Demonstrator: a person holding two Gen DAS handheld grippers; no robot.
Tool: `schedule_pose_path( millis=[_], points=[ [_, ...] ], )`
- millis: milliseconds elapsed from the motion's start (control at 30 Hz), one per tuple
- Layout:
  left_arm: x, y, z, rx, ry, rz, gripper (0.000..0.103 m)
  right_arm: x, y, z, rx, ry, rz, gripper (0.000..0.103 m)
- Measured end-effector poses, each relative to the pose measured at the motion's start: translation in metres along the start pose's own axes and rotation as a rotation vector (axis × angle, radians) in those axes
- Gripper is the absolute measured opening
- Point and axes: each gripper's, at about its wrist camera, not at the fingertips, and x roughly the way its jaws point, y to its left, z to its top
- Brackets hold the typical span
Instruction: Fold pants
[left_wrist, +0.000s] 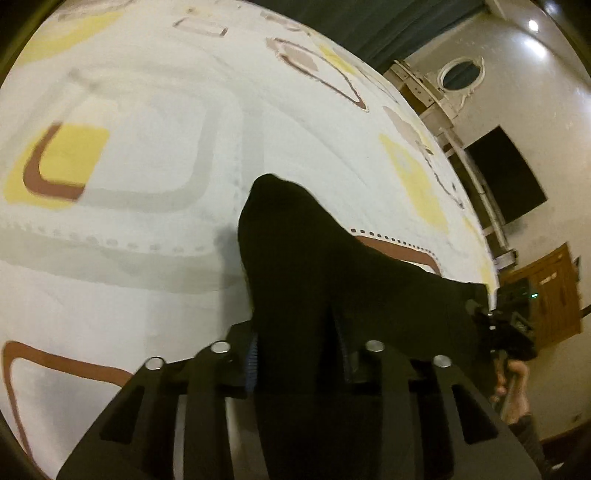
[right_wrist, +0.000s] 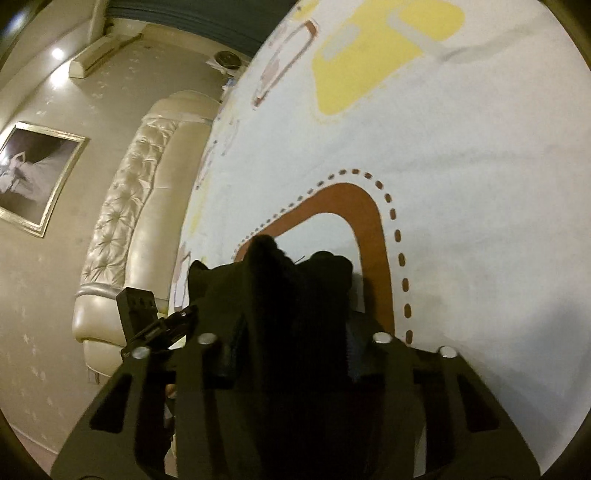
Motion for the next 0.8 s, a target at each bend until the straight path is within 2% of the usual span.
schedule_pose_path(
  millis=[133,367,667,800],
  points=[
    [-0.006,-0.014,0.004,0.050,-0.024,0.065,0.025,-0.008,0.010,0.003,-0.039,-0.029,0.015,0.032],
    [-0.014,-0.026,0.026,0.123,-0.102,0.176,0.024,-0.002,0.027,0.025,-0.089,-0.057,0.041,0.031],
    [-0.011,-0.013,0.077,0.110,-0.137,0.240,0.024,0.025,0.038,0.072,-0.115,-0.075,0.037,0.031],
    [-0.001,-0.004,0.091,0.090,-0.124,0.263,0.025,0.041,0.033,0.087,-0.094,-0.066,0.023,0.031]
  ],
)
